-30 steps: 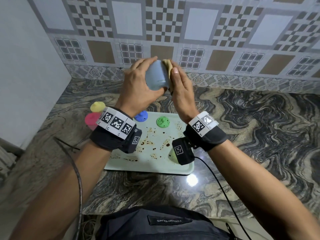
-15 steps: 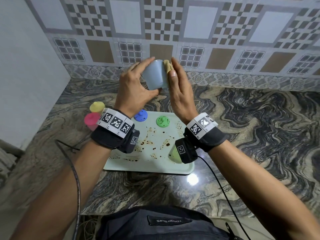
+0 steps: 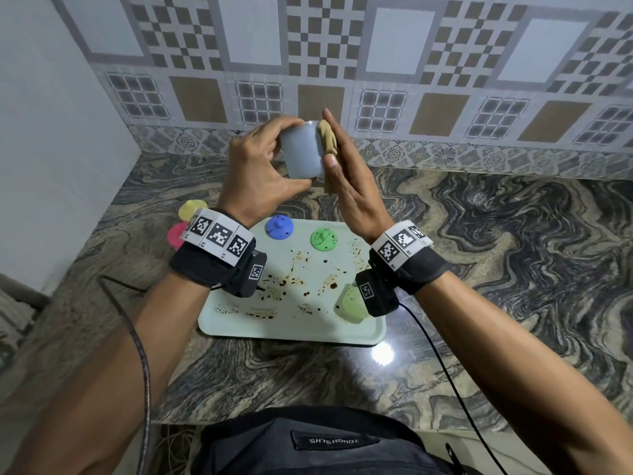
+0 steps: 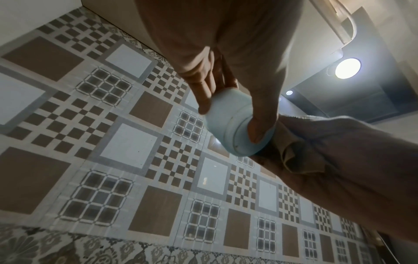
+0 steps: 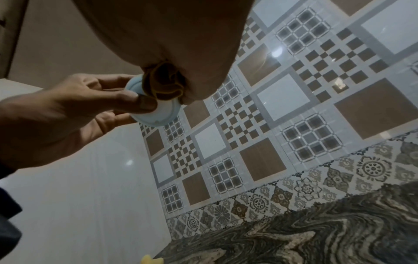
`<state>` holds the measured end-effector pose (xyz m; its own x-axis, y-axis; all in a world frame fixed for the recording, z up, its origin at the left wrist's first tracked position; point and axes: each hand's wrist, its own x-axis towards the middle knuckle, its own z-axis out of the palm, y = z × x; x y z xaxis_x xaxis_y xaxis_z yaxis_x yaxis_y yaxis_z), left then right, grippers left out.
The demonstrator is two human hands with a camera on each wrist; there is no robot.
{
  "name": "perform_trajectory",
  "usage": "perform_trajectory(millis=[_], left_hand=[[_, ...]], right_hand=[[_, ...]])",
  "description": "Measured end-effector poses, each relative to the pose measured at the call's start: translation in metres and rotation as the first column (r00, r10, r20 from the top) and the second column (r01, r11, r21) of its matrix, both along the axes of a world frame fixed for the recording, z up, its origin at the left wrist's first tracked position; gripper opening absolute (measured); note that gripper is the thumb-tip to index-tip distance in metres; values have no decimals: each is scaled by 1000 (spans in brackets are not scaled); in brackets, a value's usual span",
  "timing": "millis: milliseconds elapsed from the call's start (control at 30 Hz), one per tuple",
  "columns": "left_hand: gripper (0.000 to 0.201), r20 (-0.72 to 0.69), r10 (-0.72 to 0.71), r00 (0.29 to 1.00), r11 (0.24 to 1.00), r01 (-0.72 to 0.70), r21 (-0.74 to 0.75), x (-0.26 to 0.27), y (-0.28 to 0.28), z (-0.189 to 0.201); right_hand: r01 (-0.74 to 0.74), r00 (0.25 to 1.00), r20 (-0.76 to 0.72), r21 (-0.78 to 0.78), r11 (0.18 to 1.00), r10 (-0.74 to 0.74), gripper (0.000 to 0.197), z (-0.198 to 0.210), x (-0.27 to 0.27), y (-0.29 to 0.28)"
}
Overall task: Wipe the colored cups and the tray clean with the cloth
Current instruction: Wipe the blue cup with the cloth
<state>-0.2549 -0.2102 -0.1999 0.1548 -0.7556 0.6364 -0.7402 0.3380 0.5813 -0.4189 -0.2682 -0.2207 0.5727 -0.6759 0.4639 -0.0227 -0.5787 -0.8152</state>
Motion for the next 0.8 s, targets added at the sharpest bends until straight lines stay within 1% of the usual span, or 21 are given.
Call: perform_trajectory(millis=[167,300,433,467,533,600,667,733,800], left_hand=[[73,15,13,1000,1000,-13,18,3,0,-6],[69,-21,-5,1000,1000,4,-4,-2,-1,-3],[67,-73,-17,997,1000,15,-27,-5,1,0],[68,-80,-19,997,1000,17,-23,-5,2,0],[72,-91,-23,996,1000,22,-10,-2,2,1],[73,-92,-11,996,1000,12,4,0,1,1],[72,-67,7,998,1000,-7,12,0,-1,1],[69,-40,20,999,1000,-19,16,-2,-3,-1],[65,-31,12,999,1000,-12,8,-5,-6,-2]], right_hand=[[31,999,-9,18,999,-31,53,2,-2,3],[-2,998,-60,-131,991,-6,56,-1,8,12],[-57,998,-35,-155,986,52,55,1,6,7],[-74,997,-30,-149,986,70,55,0,4,5],[-63,998,-8,-96,993,62,55,-3,2,0],[-15,1000,21,-21,1000,16,55,-5,-2,-5],[22,999,30,-3,1000,-22,55,-5,-4,-4],[20,1000,-16,-81,997,-21,56,-3,1,0],[21,993,-111,-226,974,-47,56,-1,10,3]])
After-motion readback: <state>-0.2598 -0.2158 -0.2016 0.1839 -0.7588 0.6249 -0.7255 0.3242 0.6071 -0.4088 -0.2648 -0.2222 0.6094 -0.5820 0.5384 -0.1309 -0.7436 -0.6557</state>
